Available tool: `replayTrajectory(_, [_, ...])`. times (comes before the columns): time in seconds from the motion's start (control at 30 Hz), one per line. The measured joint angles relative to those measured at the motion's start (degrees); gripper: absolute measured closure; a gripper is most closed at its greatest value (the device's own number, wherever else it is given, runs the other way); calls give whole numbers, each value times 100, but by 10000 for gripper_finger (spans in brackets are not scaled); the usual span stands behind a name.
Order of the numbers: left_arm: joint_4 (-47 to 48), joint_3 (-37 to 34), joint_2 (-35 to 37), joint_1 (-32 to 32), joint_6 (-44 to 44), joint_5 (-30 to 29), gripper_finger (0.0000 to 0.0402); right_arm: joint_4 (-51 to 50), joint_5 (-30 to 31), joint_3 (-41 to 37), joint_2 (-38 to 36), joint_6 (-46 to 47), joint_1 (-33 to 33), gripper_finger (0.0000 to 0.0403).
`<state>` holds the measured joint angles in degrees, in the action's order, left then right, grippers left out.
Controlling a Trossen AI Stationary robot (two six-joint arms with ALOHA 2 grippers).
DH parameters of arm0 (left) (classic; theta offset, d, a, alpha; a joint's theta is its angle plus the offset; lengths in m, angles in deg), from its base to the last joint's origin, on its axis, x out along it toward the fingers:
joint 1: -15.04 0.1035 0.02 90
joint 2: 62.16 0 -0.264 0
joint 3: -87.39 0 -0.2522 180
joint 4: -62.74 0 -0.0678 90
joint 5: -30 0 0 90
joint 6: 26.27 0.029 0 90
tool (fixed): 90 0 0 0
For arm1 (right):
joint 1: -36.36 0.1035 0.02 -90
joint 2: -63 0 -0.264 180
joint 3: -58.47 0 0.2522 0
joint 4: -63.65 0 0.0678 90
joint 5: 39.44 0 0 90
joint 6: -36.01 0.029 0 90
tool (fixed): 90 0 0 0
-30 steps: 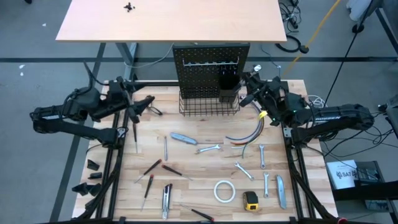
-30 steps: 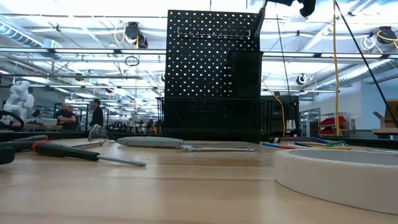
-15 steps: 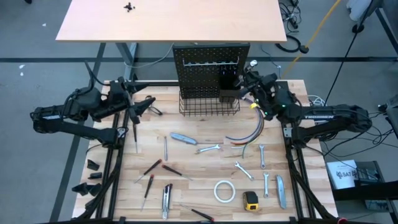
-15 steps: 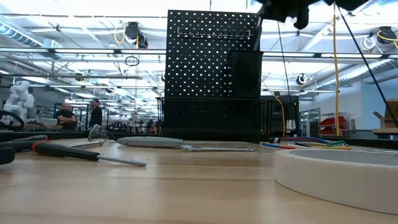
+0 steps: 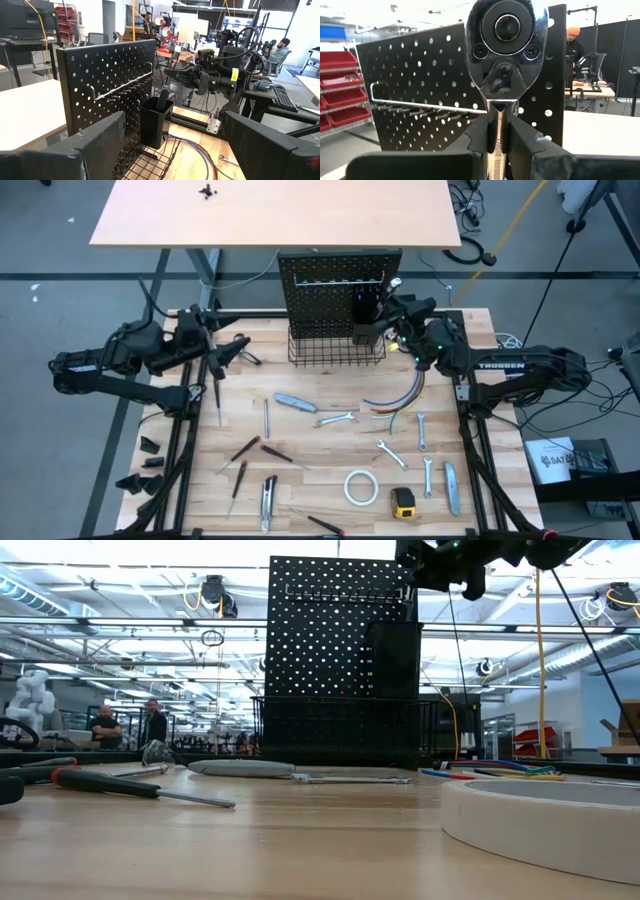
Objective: Hang tools onto peg board
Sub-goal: Put the ratchet wrench into the black bin on the pegboard
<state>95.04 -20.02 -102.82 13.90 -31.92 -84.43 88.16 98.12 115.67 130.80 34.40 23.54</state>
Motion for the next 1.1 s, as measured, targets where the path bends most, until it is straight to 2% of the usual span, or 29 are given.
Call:
replayTrajectory(0.63, [35,0,0,-2,6,-2,66,-1146,56,0,49,287,0,364])
replayTrajectory(0.9, [62,0,0,0,7,-2,66,-1299,17,0,49,325,2,361])
replayTrajectory(1.1, [59,1,0,-2,7,-2,66,-1370,9,2,56,306,4,256])
